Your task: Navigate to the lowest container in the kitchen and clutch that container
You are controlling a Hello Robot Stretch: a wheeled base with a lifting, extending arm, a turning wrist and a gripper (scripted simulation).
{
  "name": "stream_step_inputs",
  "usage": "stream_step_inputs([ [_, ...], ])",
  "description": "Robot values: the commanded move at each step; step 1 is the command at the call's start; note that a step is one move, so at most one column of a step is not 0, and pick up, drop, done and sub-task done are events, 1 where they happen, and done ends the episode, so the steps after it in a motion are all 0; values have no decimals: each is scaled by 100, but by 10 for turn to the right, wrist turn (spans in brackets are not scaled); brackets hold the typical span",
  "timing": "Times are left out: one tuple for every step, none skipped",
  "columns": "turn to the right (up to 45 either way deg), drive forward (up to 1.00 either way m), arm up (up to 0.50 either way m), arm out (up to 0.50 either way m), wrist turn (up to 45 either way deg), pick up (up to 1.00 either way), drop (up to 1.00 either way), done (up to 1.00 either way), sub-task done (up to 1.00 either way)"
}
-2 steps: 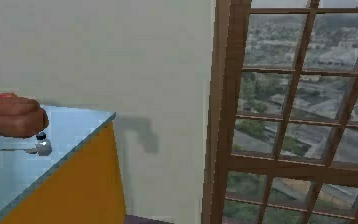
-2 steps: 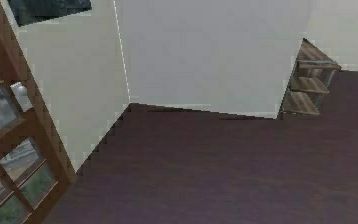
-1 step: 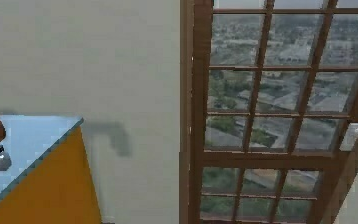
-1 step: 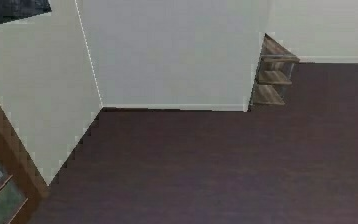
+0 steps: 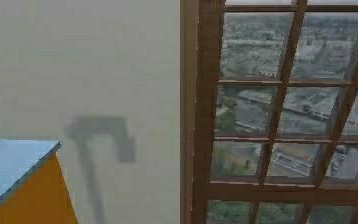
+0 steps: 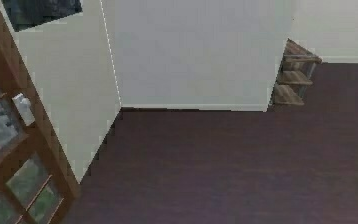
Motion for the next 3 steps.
stream_step_inputs([
  [-450,0,0,0,0,0,0,0,0],
  [-450,0,0,0,0,0,0,0,0],
  [-450,0,0,0,0,0,0,0,0],
])
